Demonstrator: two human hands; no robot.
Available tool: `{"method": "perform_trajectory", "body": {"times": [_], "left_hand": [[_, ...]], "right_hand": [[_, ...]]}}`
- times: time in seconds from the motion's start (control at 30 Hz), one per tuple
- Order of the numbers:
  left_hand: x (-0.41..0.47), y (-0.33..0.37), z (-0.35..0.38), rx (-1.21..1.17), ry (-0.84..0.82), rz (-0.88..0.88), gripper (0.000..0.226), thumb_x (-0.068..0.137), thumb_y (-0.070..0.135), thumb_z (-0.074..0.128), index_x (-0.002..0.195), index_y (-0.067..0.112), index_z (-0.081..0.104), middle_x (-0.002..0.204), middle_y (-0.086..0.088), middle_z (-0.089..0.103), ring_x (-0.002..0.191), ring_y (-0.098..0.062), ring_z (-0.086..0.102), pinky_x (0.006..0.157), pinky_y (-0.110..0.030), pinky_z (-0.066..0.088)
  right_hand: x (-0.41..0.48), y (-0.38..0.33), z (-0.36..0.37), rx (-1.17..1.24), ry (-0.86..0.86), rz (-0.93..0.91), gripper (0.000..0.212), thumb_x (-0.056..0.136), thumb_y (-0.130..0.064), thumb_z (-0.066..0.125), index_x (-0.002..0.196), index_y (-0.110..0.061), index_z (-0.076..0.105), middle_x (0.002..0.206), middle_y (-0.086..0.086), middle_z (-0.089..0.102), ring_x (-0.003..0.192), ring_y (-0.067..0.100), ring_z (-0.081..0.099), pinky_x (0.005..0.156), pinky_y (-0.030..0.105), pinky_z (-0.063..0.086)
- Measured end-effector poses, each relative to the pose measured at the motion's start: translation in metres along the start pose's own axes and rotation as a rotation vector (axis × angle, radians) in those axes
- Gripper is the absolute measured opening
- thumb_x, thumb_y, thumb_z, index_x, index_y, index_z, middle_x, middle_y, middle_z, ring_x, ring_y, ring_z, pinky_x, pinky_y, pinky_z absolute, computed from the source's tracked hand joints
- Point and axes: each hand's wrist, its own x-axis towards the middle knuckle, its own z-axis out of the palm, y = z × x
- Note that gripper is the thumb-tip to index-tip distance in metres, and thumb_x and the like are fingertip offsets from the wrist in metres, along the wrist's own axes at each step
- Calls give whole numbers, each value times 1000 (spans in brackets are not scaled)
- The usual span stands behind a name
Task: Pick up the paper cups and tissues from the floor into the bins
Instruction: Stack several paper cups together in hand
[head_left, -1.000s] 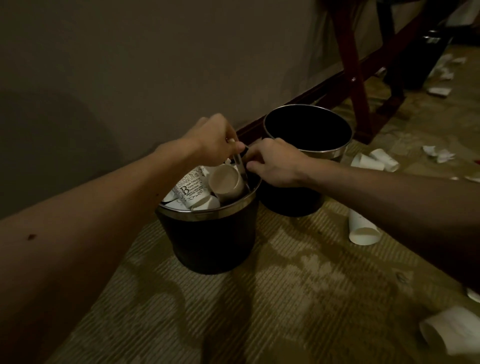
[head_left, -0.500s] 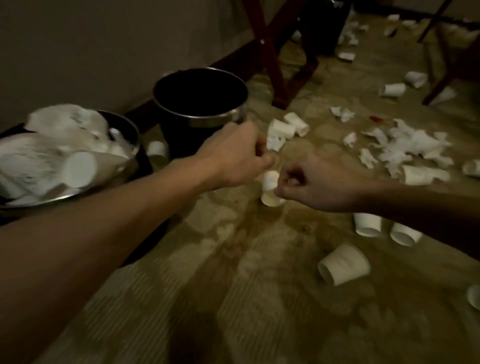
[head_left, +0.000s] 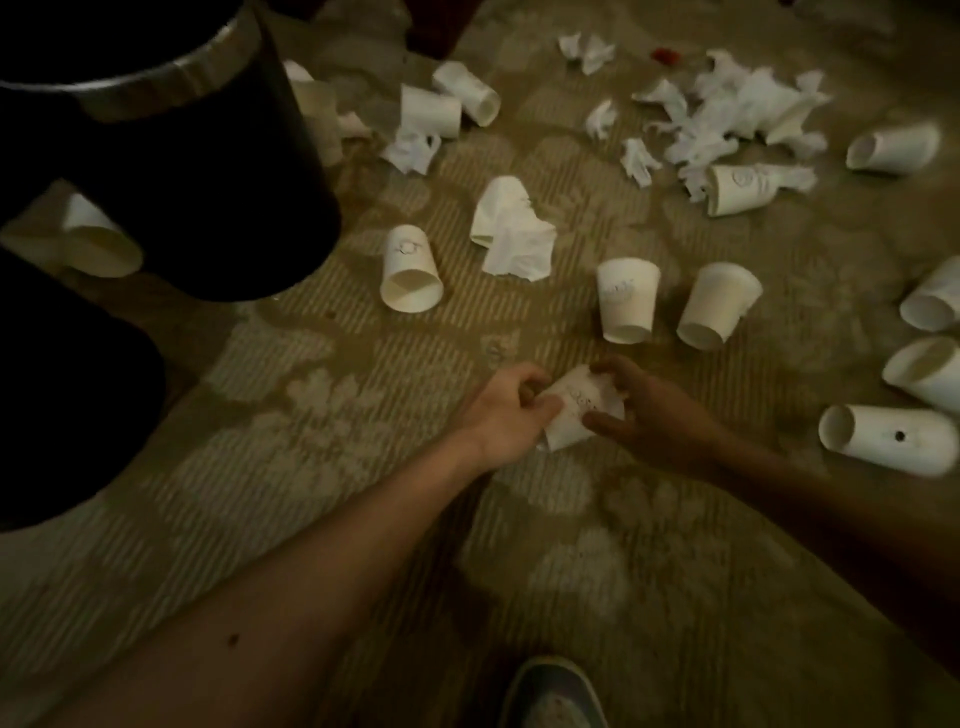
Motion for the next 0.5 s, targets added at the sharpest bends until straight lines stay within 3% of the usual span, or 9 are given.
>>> {"method": "perform_trajectory", "body": {"times": [0.17, 0.37, 0.43, 0.5], "left_hand": [[17, -6, 26, -35, 7, -62, 31, 93, 35, 63, 121, 23, 57, 119, 1, 63, 106, -18, 60, 94, -41, 52], [2, -24, 47, 9, -125, -116, 65, 69, 37, 85, 124, 24, 54, 111, 4, 67, 100, -16, 65, 87, -44, 56], [0, -25, 50, -56, -231, -132, 43, 67, 29, 84, 107, 24, 67, 96, 3, 74, 90, -14, 70, 82, -44, 59], [-1, -23, 50, -117, -314, -151, 27, 70, 30, 82, 95, 26, 72, 86, 6, 75, 81, -8, 72, 72, -33, 61]], "right_hand": [[-4, 16, 10, 180, -2, -3, 55, 94, -26, 60, 141, -31, 31, 135, 10, 54, 111, 26, 60, 84, 39, 56], [-26, 23, 32, 284, -51, -30, 52, 96, -21, 56, 141, -37, 36, 140, 3, 51, 116, 18, 57, 90, 40, 55], [-35, 22, 35, 369, -82, -73, 47, 97, -20, 54, 139, -37, 41, 135, 0, 54, 113, 12, 58, 89, 34, 56], [-37, 21, 32, 460, -109, -98, 42, 97, -14, 54, 135, -32, 48, 131, -2, 57, 114, 10, 59, 91, 32, 54]]}}
